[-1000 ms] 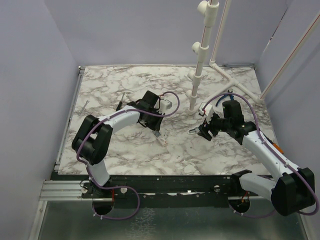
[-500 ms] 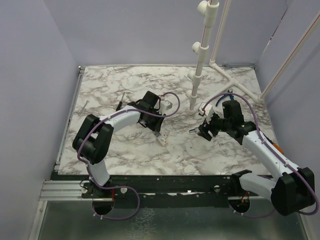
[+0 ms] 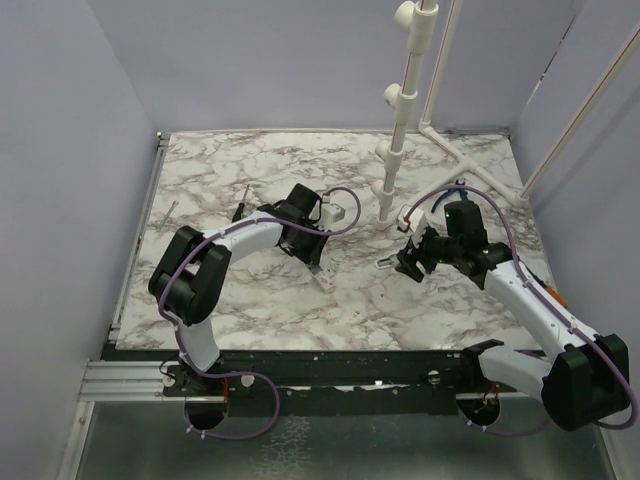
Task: Load the staples into the stapler
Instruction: Pick up the staple from the staple box.
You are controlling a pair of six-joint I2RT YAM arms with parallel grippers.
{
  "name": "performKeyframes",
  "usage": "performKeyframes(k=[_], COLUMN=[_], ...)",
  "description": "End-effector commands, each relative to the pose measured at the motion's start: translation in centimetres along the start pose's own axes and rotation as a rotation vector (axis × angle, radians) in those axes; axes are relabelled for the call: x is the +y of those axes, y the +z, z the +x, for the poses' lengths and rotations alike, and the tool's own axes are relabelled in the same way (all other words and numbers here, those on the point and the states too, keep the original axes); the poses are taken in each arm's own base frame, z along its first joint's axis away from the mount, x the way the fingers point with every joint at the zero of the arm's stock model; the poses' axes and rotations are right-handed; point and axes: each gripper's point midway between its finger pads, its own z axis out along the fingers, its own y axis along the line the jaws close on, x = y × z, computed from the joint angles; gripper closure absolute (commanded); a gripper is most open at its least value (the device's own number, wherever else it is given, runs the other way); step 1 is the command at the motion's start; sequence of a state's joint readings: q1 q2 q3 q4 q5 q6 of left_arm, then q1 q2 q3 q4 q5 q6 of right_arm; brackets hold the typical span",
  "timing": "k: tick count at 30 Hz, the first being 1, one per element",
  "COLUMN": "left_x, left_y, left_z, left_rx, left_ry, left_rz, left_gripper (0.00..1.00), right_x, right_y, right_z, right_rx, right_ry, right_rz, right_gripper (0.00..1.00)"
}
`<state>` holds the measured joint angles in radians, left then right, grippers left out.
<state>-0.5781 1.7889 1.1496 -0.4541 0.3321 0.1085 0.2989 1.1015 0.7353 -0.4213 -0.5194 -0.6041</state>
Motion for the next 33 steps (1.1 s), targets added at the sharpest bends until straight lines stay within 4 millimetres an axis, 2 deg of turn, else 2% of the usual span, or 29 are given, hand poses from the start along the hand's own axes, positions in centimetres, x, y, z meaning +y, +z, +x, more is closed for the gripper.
performKeyframes(k=[1, 12, 20, 33], left_x=[-0.1, -0.3, -0.5, -0.7], left_y=[0.2, 0.5, 0.4, -0.8], left_z=[-0.3, -0.2, -0.5, -1.2], left_rx=[-0.001, 0.007, 0.000, -0.036], left_ry=[0.008, 0.003, 0.006, 0.046], left_rz=[0.012, 0.027, 0.034, 0.028], left_gripper=[0.83, 0.89, 1.00, 1.00], right_x=[0.0, 0.0, 0.0, 0.0], right_y=[-0.4, -0.4, -0.4, -0.3], right_z=[-0.7, -0.7, -0.6, -0.6], right_rx=[-0.010, -0.010, -0.008, -0.008], right_ry=[-0.005, -0.007, -0.009, -0.009], right_rz=[-0.018, -0.018, -0.018, -0.017], right_gripper=[0.27, 0.27, 0.27, 0.27])
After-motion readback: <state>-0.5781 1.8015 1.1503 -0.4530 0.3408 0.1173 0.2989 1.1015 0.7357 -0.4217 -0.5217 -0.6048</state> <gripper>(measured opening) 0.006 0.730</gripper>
